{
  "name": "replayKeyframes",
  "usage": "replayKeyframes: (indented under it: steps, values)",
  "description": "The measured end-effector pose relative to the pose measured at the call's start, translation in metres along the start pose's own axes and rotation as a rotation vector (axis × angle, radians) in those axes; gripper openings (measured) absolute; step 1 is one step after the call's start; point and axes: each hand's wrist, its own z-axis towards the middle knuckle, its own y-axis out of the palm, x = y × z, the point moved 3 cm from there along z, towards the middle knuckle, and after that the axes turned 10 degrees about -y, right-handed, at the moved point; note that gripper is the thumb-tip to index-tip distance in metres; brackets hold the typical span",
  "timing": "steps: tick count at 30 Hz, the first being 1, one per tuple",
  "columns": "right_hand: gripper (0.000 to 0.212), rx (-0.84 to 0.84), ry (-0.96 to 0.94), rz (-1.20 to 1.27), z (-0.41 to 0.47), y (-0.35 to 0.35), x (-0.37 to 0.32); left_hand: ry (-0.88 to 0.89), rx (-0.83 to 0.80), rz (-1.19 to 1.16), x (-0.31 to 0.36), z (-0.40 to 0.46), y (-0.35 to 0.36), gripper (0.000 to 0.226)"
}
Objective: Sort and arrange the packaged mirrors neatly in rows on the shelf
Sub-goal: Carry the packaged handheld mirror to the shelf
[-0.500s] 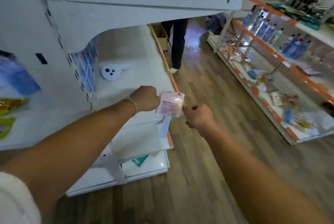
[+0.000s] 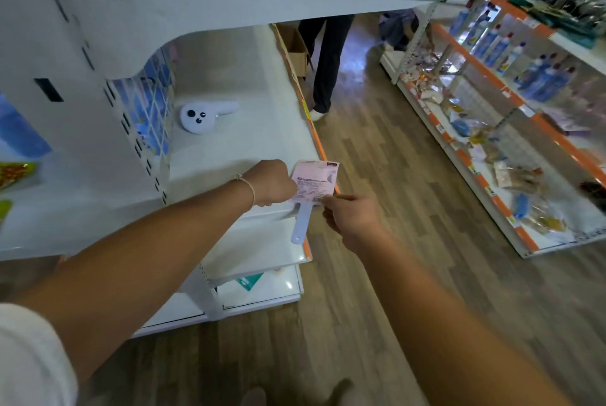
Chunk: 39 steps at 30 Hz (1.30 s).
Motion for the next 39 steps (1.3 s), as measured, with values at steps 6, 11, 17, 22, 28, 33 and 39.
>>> replayKeyframes:
  steps: [6,11,17,22,28,33,39]
  values:
    - [0.009,-0.021,-0.043,0.064,0.002,-0.042,-0.017,0.077,0.245,0.120,0.048,0.008,-0.005,0.037]
    - [0.013,0.026,-0.122,0.089,0.025,-0.123,-0.030,0.200,0.311,0.098,0.139,0.011,0.017,0.037]
    - [0.013,0.140,-0.136,0.128,0.059,-0.267,-0.046,0.274,0.206,0.089,0.269,0.022,0.071,0.037]
    - [0.018,0.229,-0.079,0.175,0.081,-0.389,-0.054,0.345,0.064,-0.013,0.368,0.017,0.125,0.044]
    - [0.017,0.320,-0.073,0.197,0.109,-0.497,-0.059,0.427,0.006,-0.043,0.468,0.019,0.166,0.041]
    - [0.017,0.364,-0.059,0.225,0.142,-0.552,-0.056,0.402,-0.071,-0.090,0.528,0.047,0.184,0.037]
    - [0.017,0.386,-0.034,0.234,0.202,-0.585,-0.066,0.397,-0.162,-0.145,0.585,0.096,0.194,0.031]
